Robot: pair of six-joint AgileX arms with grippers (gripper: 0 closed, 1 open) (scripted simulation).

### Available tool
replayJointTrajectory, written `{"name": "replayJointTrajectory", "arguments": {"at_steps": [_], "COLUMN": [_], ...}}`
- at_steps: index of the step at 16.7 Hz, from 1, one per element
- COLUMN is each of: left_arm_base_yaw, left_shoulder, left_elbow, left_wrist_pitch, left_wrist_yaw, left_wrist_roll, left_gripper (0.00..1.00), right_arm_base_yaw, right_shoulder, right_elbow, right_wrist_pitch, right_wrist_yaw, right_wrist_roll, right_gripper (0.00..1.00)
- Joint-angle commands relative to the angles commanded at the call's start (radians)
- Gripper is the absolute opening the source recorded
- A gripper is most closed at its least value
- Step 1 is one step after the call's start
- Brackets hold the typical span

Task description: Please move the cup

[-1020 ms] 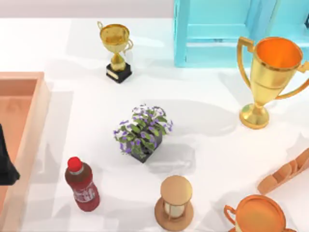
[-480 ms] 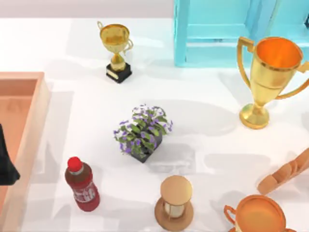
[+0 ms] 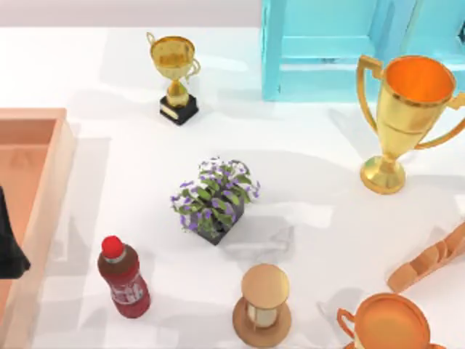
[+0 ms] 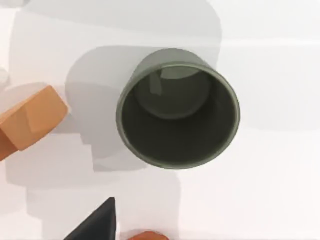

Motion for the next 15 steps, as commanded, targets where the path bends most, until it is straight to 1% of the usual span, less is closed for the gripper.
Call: {"name": "replayJointTrajectory", "arguments": {"at_steps": [3,9,11,15], "left_arm_base_yaw": [0.000,0.000,0.000,0.000], "left_shoulder": [0.000,0.000,0.000,0.000], "left_elbow": [0.000,0.000,0.000,0.000], "left_wrist_pitch": [0.000,0.000,0.000,0.000], "left_wrist_yaw": [0.000,0.000,0.000,0.000], "left_wrist_roll": [0.000,0.000,0.000,0.000], "left_gripper": [1.00,1.00,1.00,1.00], "right_arm_base_yaw": [-0.009,-0.005,-0.006,-0.006], "right_shoulder": [0.050,0.051,0.065,0.110], "right_elbow": [0.048,0.030,-0.019,-0.159], "right_wrist_pitch": [-0.033,-0.014,0.044,0.249], "right_wrist_yaw": [-0.005,-0.005,-0.005,-0.005], "right_wrist_roll": [-0.008,-0.006,-0.004,-0.004], "right_gripper": [1.00,1.00,1.00,1.00]}}
